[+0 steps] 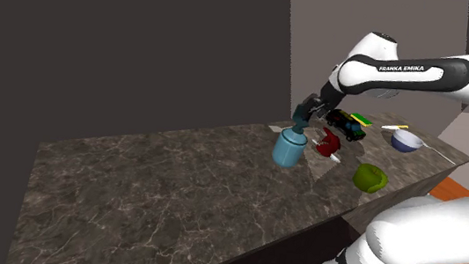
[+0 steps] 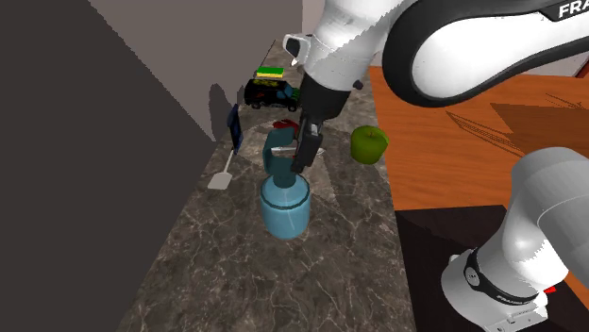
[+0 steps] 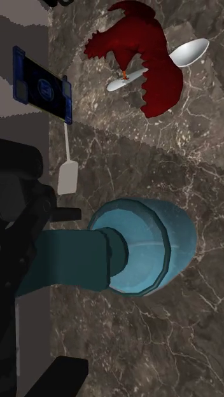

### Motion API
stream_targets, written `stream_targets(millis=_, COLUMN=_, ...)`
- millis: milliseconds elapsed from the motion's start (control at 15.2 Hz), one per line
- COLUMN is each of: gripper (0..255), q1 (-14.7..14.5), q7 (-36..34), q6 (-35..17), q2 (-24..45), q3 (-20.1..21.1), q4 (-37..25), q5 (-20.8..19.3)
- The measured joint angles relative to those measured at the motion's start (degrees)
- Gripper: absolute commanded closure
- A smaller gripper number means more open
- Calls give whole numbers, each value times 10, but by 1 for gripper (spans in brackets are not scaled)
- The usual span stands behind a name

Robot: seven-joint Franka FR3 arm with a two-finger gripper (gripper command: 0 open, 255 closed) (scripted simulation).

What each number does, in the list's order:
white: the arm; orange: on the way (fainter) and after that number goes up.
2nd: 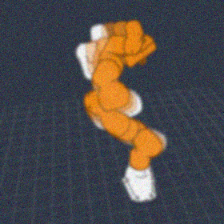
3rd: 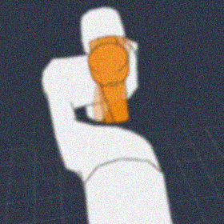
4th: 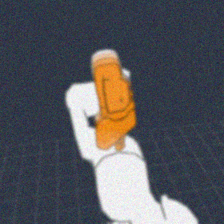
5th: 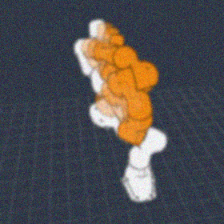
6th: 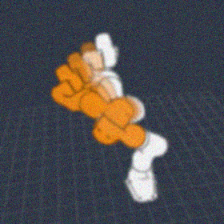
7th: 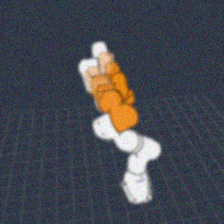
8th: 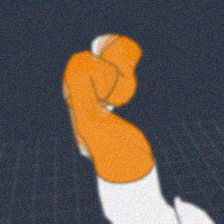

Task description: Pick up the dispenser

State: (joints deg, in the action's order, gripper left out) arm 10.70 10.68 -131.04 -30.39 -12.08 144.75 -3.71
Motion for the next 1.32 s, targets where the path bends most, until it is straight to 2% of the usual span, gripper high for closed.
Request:
stream_targets(millis=528, gripper=0, q1=1, q7=7, q6=-80, q2=32, q3=-13, q4=41, q5=1)
stream_targets(millis=594, gripper=255, q1=1, q7=8, q6=-83, q2=33, q3=-13, q4=43, q5=1)
stream_targets(millis=1320, gripper=255, q1=1, q7=8, q6=-82, q2=33, q3=-13, q4=42, q5=1)
